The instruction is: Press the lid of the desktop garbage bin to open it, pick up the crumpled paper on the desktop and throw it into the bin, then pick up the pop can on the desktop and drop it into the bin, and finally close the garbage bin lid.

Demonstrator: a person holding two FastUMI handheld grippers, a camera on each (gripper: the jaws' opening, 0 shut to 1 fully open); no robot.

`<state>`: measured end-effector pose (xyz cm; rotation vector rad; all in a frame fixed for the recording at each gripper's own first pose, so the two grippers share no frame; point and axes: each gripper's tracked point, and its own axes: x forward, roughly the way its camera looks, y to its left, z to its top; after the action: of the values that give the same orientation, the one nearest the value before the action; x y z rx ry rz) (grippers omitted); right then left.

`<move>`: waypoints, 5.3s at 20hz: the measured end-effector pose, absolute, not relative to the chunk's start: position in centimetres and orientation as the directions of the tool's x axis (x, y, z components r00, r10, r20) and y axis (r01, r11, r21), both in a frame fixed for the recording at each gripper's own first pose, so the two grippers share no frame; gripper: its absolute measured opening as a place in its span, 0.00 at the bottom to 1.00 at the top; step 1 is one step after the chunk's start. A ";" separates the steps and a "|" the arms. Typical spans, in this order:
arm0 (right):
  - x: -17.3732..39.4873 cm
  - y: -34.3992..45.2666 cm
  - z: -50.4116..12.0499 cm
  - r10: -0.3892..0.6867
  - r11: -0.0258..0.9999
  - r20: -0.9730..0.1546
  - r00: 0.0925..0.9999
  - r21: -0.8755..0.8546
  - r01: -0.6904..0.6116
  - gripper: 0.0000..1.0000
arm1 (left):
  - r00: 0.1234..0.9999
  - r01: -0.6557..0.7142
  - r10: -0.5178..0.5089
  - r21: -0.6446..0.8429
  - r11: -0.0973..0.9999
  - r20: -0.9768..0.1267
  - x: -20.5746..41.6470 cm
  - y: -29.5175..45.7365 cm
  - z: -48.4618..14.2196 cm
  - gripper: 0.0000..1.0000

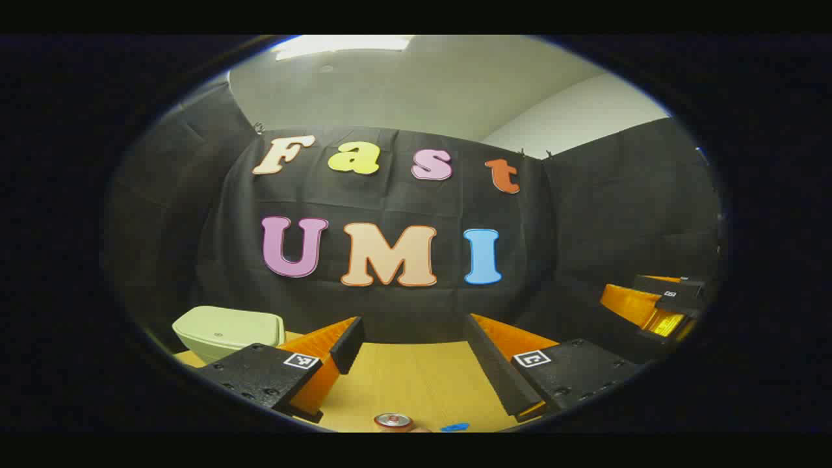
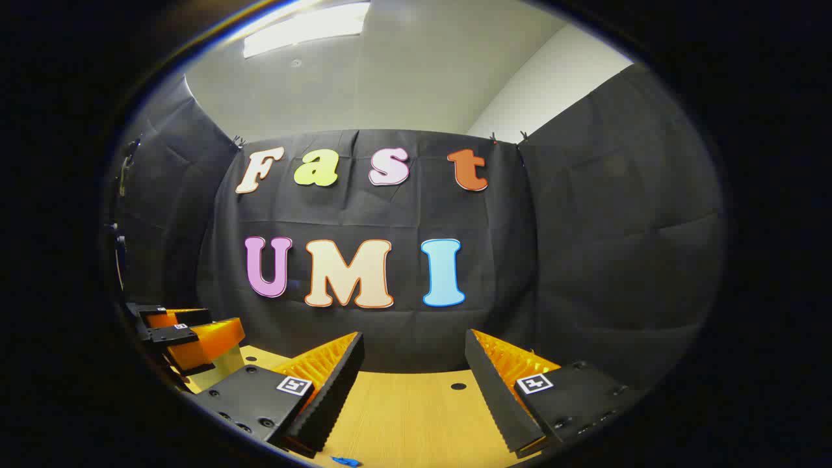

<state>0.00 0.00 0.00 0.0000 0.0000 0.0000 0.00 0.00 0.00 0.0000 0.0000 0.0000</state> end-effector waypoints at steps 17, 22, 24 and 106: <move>-0.3 2.7 -0.9 0.079 0.996 0.006 0.997 0.028 -0.080 0.98 | 0.995 -0.103 0.103 0.024 0.994 0.011 -1.7 3.0 0.3 0.92; 0.3 4.3 -2.6 0.125 0.991 -0.031 0.992 0.040 -0.124 0.98 | 0.993 -0.117 0.117 0.051 0.992 0.002 -2.0 3.7 -0.1 0.93; 0.7 4.7 -2.8 0.137 0.990 -0.032 0.990 0.035 -0.136 0.98 | 0.994 -0.113 0.113 0.060 0.992 0.000 -1.7 3.6 -0.2 0.93; 3.9 11.1 -22.0 0.430 0.878 -0.433 0.792 -0.004 -0.479 0.98 | 0.903 -0.423 0.430 0.204 0.883 0.012 -5.4 13.5 -1.7 0.84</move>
<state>3.90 11.13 -21.96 -0.1155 0.4375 0.4901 -5.41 13.54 -1.67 0.2051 0.0335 0.4444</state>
